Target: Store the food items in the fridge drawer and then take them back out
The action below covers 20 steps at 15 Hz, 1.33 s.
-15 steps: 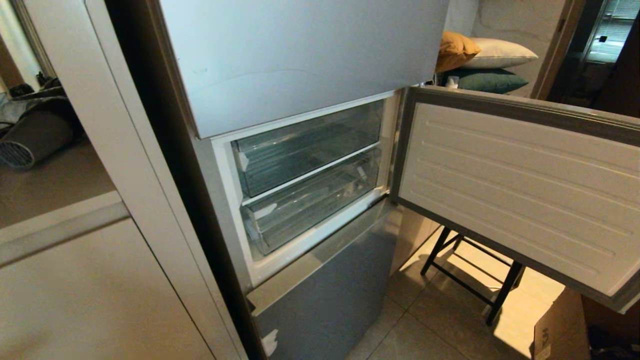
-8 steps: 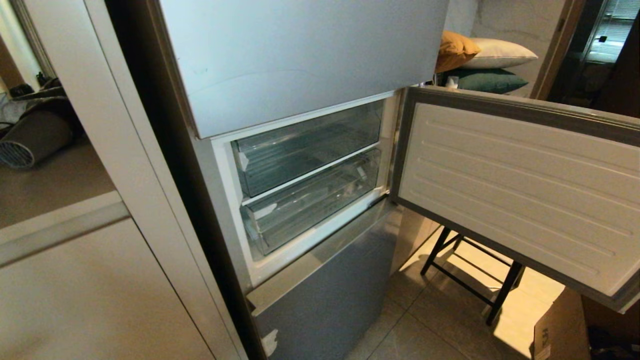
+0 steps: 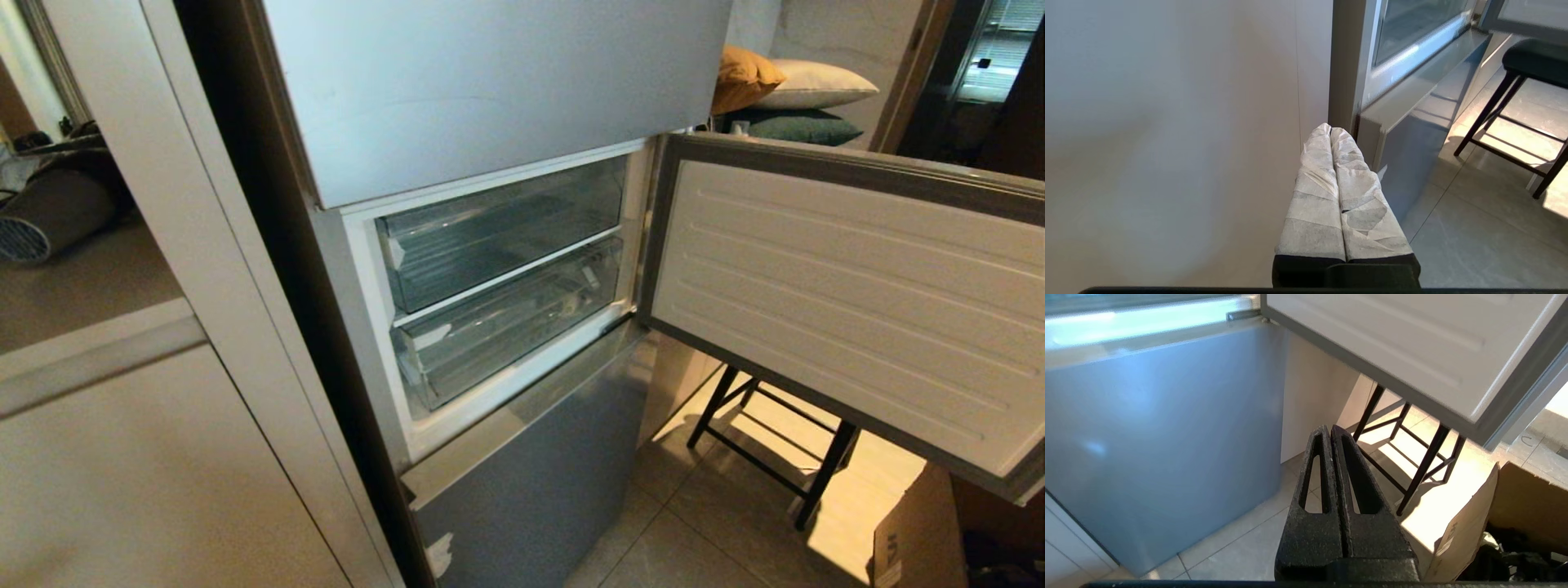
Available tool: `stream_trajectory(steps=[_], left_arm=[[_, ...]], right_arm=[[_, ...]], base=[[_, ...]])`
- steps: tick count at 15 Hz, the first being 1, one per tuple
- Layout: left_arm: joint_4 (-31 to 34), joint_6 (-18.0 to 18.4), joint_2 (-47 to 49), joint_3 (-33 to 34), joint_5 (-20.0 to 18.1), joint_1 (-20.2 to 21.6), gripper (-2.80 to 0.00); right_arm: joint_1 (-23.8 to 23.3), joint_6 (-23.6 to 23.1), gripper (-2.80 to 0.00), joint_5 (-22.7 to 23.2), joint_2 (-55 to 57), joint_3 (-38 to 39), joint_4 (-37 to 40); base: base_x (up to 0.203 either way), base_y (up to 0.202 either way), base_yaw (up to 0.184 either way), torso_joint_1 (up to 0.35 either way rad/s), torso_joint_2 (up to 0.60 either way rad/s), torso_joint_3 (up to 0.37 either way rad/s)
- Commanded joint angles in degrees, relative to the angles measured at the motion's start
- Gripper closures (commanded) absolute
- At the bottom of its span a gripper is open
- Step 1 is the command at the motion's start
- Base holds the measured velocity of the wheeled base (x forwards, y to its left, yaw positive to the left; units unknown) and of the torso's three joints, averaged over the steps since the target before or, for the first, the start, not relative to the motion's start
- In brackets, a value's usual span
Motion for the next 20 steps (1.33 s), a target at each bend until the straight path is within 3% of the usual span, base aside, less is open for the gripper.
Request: stream_trajectory(steps=[1, 8, 20], left_arm=[[0.0, 0.0, 0.0, 0.6, 0.0, 0.0, 0.0], [0.0, 0.0, 0.0, 0.6, 0.0, 0.0, 0.0], [0.0, 0.0, 0.0, 0.6, 0.0, 0.0, 0.0]], right_arm=[[0.0, -0.2, 0.0, 0.1, 0.0, 0.0, 0.0], [0.0, -0.1, 0.0, 0.0, 0.0, 0.0, 0.0], [0.0, 0.0, 0.0, 0.0, 0.1, 0.0, 0.0]], base=[[0.0, 0.0, 0.0, -0.175, 0.49, 0.302], [0.0, 0.0, 0.0, -0.166, 0.48, 0.313], [0.0, 0.0, 0.017, -0.006, 0.03, 0.017]])
